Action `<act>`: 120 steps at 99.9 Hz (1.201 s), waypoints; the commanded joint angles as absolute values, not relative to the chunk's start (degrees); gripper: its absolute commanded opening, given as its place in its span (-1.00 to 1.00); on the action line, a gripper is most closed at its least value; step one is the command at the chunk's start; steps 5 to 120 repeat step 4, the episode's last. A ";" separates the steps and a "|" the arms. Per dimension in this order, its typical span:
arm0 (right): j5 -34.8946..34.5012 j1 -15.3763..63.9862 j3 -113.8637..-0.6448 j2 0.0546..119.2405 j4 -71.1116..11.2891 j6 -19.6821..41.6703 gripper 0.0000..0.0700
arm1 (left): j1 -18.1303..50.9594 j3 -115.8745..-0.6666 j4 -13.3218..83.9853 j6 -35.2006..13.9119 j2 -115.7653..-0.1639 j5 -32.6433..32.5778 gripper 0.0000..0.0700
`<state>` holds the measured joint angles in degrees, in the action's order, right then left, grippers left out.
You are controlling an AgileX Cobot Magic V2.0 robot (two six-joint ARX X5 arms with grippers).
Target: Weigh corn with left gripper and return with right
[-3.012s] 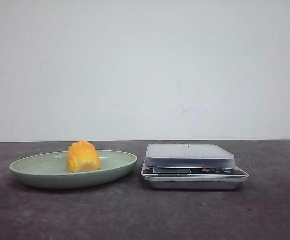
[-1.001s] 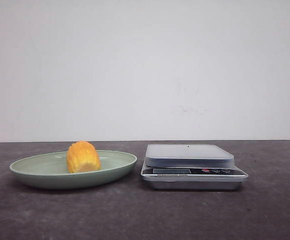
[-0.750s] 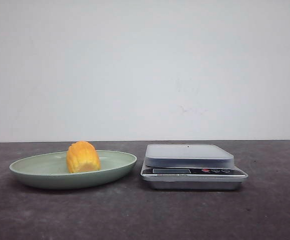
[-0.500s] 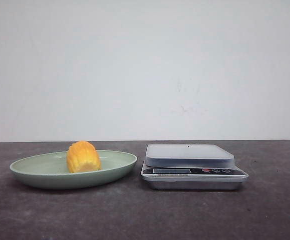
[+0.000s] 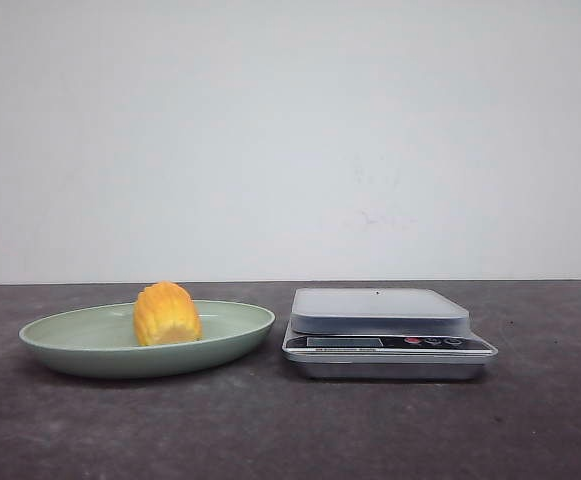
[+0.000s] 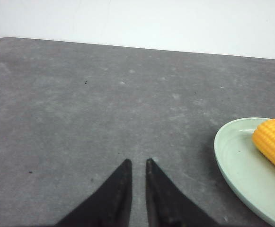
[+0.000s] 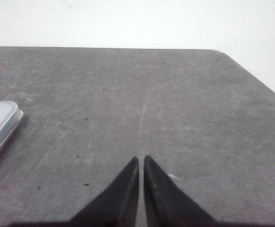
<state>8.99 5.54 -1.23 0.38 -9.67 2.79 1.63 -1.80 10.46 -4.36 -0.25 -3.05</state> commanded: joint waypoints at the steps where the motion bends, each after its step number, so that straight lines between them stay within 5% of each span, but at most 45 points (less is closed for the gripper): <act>1: 9.02 5.50 -0.82 0.23 -8.99 2.98 -0.97 | 1.56 -0.80 10.70 -3.75 -0.19 -3.05 -0.93; 120: 9.02 5.50 -0.82 0.23 -8.99 2.98 -0.97 | 1.56 -0.80 10.70 -3.75 -0.19 -3.05 -0.93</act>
